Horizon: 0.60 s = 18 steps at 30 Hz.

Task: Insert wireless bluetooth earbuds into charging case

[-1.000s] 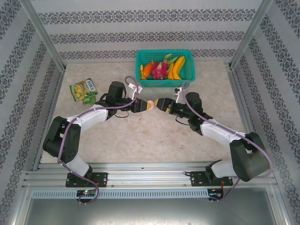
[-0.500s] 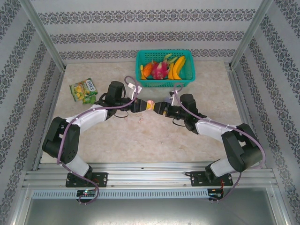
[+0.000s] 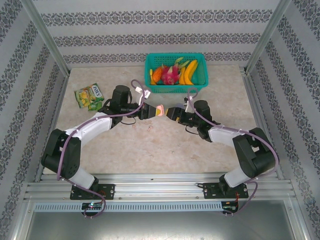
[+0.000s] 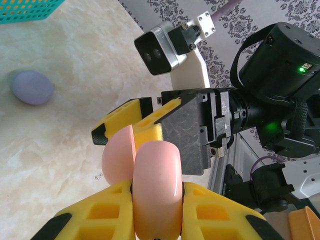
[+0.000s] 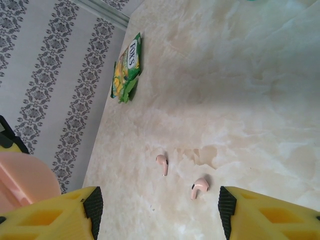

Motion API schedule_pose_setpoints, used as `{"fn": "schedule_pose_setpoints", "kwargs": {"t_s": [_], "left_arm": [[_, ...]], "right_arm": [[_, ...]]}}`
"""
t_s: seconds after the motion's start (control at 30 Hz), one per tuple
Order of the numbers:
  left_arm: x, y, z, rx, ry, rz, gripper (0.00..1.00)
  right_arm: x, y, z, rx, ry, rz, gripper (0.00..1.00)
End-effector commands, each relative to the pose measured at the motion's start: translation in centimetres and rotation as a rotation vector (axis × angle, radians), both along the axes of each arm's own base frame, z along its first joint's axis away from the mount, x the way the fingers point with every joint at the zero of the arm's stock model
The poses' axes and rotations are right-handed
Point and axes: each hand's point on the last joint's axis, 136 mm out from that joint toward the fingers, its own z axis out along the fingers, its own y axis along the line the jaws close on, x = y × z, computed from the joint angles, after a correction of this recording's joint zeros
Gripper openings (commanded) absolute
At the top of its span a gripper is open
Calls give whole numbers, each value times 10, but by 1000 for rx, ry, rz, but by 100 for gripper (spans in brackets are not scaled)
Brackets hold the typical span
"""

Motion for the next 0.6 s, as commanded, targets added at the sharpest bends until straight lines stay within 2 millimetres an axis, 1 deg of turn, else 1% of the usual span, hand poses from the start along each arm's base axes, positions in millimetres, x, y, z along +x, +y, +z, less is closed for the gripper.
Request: {"fn": "schedule_pose_setpoints", "kwargs": {"t_s": [0.0,0.1,0.2,0.4,0.57], "left_arm": [[-4,2,1,-10,-15,-11,2],[-1,-1,-3,-27,3,-18,2],[0,-5,-7,-42,24,-34,2],[1,-9,-4,-65,46,-61,2],[2,-10,-4,-67,47,-61,2]], "right_arm": [[-7,-7,24,40,-65,11,65],[-15,-11,33,34,-103,45,65],[-19,-10,37,30,-126,85,65],[-16,-5,38,31,-131,115,60],[-16,5,38,32,-129,139,58]]}}
